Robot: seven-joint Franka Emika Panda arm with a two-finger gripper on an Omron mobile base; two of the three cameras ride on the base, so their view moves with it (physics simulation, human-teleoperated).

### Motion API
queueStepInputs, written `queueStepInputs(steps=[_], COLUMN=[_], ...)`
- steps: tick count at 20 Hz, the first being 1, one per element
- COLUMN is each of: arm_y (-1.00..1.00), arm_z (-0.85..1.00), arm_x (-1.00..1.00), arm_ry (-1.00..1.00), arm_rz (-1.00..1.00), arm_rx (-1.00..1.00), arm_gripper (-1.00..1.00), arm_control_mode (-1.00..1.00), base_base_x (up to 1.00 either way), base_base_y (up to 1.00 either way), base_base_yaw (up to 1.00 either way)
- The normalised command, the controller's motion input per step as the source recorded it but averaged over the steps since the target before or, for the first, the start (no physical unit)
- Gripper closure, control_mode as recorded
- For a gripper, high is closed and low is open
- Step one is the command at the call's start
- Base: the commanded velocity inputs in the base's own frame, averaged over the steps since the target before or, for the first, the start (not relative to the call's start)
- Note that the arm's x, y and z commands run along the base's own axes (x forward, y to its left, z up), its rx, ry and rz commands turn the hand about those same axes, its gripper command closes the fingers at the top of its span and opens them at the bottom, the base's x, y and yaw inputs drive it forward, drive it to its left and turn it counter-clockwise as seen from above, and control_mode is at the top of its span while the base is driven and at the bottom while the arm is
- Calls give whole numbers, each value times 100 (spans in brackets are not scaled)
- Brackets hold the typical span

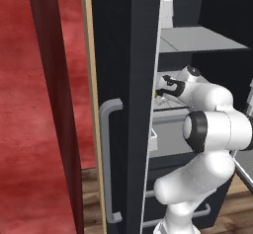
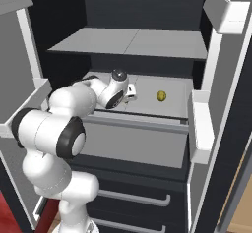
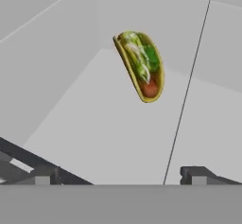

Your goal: Move the tacos and lemon from the second highest shelf to the top shelf to make space. Then, place the pitcher from the counter on the cleared second highest shelf.

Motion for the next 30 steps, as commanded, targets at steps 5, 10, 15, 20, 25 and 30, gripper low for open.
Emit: queueStepInputs(steps=[5,10,15,20,25,30], arm_y=[-6,-6,-1,0,0,0], arm_z=[-8,-10,-11,-14,-19,-14], arm_x=[37,35,39,35,31,40], arm_ry=[0,0,0,0,0,0], arm_rz=[3,4,2,0,0,0], arm_rx=[0,1,4,3,1,0], arm_gripper=[-100,-100,-100,-100,-100,-100], arm_control_mode=[-100,-100,-100,-100,-100,-100], base_base_x=[0,0,0,0,0,0], base_base_y=[0,0,0,0,0,0], base_base_yaw=[0,0,0,0,0,0])
